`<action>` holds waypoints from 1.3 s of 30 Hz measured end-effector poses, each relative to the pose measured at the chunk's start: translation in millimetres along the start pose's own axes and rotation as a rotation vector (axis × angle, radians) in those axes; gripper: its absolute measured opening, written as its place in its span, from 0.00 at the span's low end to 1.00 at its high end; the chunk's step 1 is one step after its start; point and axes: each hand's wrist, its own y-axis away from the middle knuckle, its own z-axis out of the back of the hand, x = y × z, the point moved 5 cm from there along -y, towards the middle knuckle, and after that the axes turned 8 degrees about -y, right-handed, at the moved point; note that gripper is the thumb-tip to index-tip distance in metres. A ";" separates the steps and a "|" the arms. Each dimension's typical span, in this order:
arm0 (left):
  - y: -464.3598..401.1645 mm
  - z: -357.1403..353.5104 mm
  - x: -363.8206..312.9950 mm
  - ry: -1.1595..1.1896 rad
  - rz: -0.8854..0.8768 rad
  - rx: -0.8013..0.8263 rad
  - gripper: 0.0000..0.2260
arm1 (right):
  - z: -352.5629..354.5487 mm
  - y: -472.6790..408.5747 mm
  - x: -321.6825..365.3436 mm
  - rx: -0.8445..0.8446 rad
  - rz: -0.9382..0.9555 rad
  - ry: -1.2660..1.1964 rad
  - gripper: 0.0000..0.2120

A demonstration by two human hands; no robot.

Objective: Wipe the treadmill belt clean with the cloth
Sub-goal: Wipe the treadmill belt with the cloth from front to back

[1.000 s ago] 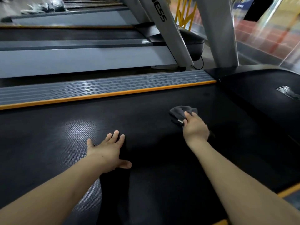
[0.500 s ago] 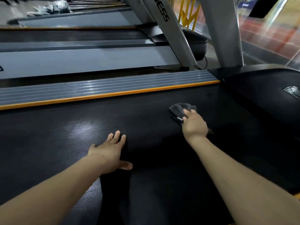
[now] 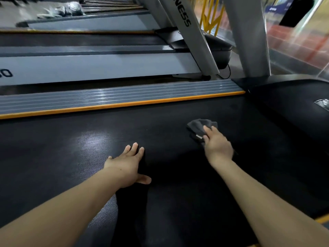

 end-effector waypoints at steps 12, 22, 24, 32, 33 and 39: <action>11.7 3.8 -1.9 0.001 0.029 -0.070 0.51 | -27.0 78.2 86.6 0.255 0.380 0.168 0.24; 55.7 -8.9 1.3 0.029 0.006 -0.242 0.41 | -4.8 67.1 45.2 0.137 0.338 0.183 0.23; 57.0 -17.0 1.3 0.024 0.007 -0.182 0.46 | -13.2 70.5 47.3 0.171 0.339 0.086 0.23; 54.7 -23.1 -1.6 0.034 0.030 -0.204 0.46 | -49.9 126.8 115.9 0.297 0.486 0.006 0.24; 54.7 -24.5 -1.5 0.042 0.029 -0.203 0.46 | -55.2 133.7 119.9 0.328 0.537 -0.002 0.25; 54.5 -28.7 0.4 0.037 0.016 -0.201 0.46 | -1.8 51.2 9.4 0.151 0.207 0.040 0.29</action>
